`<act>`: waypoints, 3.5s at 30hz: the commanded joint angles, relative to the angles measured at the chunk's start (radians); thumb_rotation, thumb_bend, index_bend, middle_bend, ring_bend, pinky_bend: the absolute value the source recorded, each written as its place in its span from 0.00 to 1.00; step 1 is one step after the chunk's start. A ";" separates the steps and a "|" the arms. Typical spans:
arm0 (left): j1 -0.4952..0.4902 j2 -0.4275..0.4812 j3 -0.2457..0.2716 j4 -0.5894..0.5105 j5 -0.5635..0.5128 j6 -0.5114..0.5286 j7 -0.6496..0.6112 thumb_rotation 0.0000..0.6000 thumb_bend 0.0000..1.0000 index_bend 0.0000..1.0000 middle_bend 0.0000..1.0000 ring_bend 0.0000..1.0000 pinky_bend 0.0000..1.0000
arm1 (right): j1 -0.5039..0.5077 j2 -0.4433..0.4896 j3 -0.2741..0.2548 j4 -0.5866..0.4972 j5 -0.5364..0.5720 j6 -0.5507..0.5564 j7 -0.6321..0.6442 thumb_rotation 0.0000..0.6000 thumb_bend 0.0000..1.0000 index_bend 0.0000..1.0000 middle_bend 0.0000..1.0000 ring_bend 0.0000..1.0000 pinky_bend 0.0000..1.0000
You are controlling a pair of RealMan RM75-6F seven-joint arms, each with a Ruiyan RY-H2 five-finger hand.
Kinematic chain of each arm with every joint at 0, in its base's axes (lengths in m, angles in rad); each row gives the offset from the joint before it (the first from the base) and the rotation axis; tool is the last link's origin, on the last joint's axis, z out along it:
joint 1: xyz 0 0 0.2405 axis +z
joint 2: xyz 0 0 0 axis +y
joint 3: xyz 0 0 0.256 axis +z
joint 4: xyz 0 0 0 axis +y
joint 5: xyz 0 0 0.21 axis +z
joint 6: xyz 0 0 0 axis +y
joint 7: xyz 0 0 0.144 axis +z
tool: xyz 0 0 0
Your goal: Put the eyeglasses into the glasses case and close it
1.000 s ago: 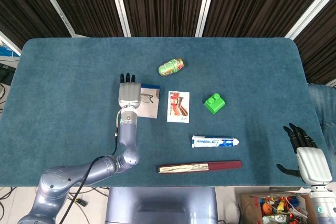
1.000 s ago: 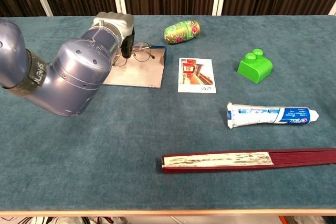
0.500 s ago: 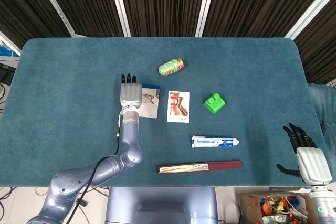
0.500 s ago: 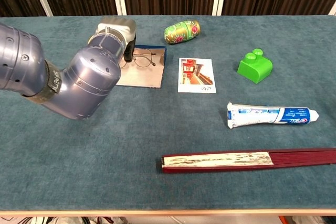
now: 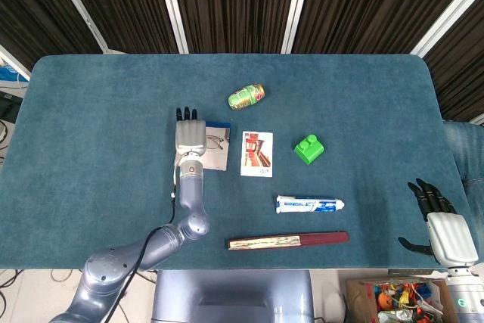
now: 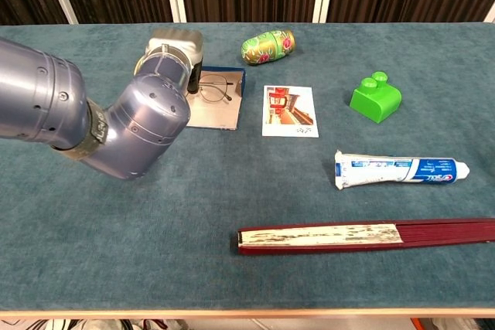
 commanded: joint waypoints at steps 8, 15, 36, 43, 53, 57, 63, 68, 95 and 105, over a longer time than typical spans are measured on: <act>-0.029 -0.041 -0.032 0.072 0.008 -0.024 0.000 1.00 0.43 0.54 0.13 0.00 0.00 | 0.001 0.003 -0.001 -0.004 0.002 -0.004 -0.004 1.00 0.05 0.05 0.00 0.04 0.18; -0.045 -0.068 -0.054 0.122 0.011 -0.042 0.006 1.00 0.43 0.50 0.13 0.00 0.00 | 0.001 0.005 -0.001 -0.006 0.004 -0.007 -0.002 1.00 0.05 0.05 0.00 0.04 0.18; -0.012 -0.046 -0.057 0.027 0.078 0.048 0.014 1.00 0.43 0.35 0.13 0.00 0.00 | 0.002 0.005 -0.002 -0.009 0.003 -0.009 -0.009 1.00 0.05 0.05 0.00 0.04 0.18; 0.116 0.066 0.005 -0.259 0.130 0.179 0.052 1.00 0.43 0.35 0.13 0.00 0.00 | 0.002 0.004 -0.003 -0.009 0.001 -0.006 -0.012 1.00 0.05 0.05 0.00 0.04 0.18; 0.273 0.265 0.113 -0.669 0.159 0.252 0.107 1.00 0.43 0.29 0.26 0.27 0.45 | 0.003 0.003 -0.001 -0.010 0.005 -0.008 -0.012 1.00 0.06 0.05 0.00 0.04 0.18; 0.310 0.316 0.138 -0.752 0.150 0.243 0.093 1.00 0.43 0.22 0.36 0.41 0.62 | 0.003 0.003 -0.001 -0.011 0.008 -0.010 -0.013 1.00 0.06 0.05 0.00 0.04 0.18; 0.344 0.363 0.159 -0.821 0.116 0.209 0.059 1.00 0.45 0.11 0.58 0.62 0.76 | 0.004 0.004 0.001 -0.013 0.014 -0.013 -0.012 1.00 0.06 0.05 0.00 0.04 0.18; 0.368 0.399 0.176 -0.882 0.060 0.167 0.036 1.00 0.46 0.04 0.67 0.65 0.77 | 0.003 0.003 0.001 -0.014 0.015 -0.014 -0.012 1.00 0.06 0.05 0.00 0.04 0.18; 0.308 0.373 0.222 -0.779 -0.090 0.053 -0.039 1.00 0.46 0.00 0.72 0.69 0.79 | 0.004 0.006 0.002 -0.019 0.026 -0.021 -0.015 1.00 0.07 0.05 0.00 0.04 0.18; 0.275 0.344 0.225 -0.742 -0.085 0.056 -0.051 1.00 0.46 0.00 0.72 0.69 0.79 | 0.005 0.006 0.003 -0.021 0.031 -0.023 -0.020 1.00 0.07 0.05 0.00 0.04 0.18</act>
